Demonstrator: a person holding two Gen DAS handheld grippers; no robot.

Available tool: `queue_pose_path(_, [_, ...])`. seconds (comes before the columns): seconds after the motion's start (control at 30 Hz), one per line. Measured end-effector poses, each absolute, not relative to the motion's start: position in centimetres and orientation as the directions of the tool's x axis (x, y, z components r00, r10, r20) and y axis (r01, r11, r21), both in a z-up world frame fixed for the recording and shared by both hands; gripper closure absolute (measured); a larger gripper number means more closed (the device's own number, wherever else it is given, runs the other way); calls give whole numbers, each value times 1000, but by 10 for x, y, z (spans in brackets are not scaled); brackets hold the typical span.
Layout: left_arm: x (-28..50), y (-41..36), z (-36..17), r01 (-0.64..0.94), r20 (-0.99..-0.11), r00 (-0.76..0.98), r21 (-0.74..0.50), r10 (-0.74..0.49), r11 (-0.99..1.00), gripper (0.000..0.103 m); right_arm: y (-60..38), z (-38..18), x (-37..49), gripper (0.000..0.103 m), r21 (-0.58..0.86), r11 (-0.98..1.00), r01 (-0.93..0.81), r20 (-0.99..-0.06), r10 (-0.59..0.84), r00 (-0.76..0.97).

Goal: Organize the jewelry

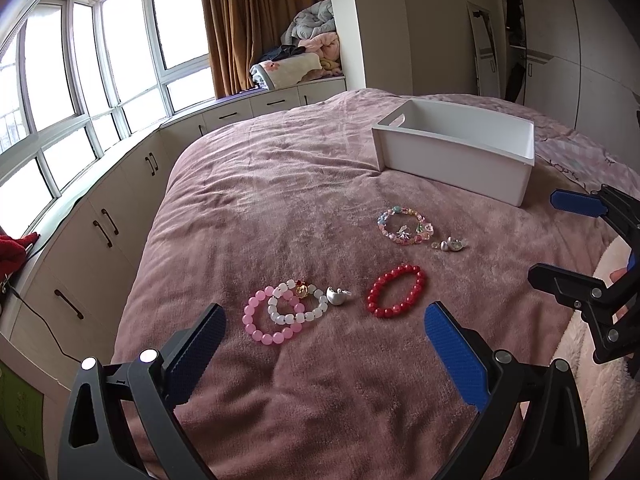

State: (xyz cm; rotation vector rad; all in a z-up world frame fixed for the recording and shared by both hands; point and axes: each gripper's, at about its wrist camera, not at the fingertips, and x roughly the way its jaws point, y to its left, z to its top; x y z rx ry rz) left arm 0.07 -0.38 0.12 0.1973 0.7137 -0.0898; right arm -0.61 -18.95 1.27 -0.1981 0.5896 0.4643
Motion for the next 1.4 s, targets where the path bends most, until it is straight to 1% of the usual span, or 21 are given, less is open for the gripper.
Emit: queue_pose_path(1.4, [1, -1, 6, 147, -652, 758, 127, -29, 981, 2, -187, 15, -7, 5, -50, 878, -476, -574, 364, 733])
